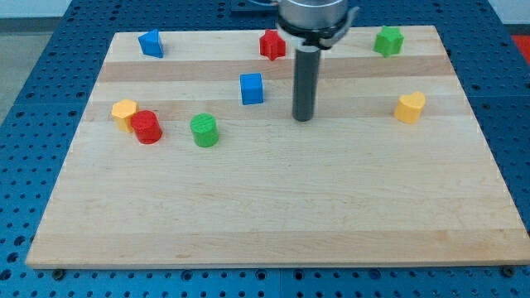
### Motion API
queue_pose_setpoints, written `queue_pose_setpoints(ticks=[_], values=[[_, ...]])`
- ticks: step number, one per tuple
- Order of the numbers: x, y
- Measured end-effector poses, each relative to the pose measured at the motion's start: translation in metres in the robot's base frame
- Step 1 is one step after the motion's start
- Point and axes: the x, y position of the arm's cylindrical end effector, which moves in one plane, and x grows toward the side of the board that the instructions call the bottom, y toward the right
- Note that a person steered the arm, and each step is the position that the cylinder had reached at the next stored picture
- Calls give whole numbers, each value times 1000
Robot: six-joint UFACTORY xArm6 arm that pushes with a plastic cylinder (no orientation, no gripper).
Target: Slide the green circle diagonally to the blue cube
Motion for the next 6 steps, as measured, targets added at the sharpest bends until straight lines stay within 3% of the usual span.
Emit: queue_pose_setpoints(ticks=[3, 6], values=[[-4, -100], [13, -127]])
